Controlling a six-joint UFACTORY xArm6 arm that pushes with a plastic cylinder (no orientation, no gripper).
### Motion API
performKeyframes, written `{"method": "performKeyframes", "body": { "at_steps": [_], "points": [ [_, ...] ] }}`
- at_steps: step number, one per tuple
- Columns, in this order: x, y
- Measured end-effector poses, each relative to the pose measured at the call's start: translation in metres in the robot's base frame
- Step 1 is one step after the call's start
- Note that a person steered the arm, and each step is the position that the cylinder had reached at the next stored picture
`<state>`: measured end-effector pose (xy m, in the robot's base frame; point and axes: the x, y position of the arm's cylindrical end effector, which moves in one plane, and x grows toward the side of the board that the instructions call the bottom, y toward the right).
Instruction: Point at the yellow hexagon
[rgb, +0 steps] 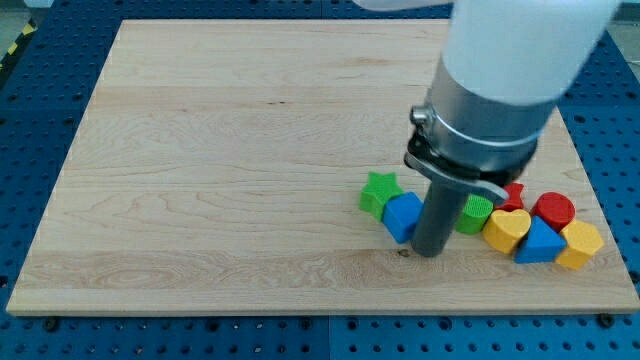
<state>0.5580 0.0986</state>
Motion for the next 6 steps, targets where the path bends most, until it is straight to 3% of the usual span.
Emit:
{"method": "performKeyframes", "body": {
  "at_steps": [1,2,3,4,5,6],
  "points": [
    [-0.017,-0.010],
    [0.009,-0.006],
    [0.037,0.040],
    [0.041,0.124],
    [0.060,0.136],
    [0.051,0.144]
  ]
}}
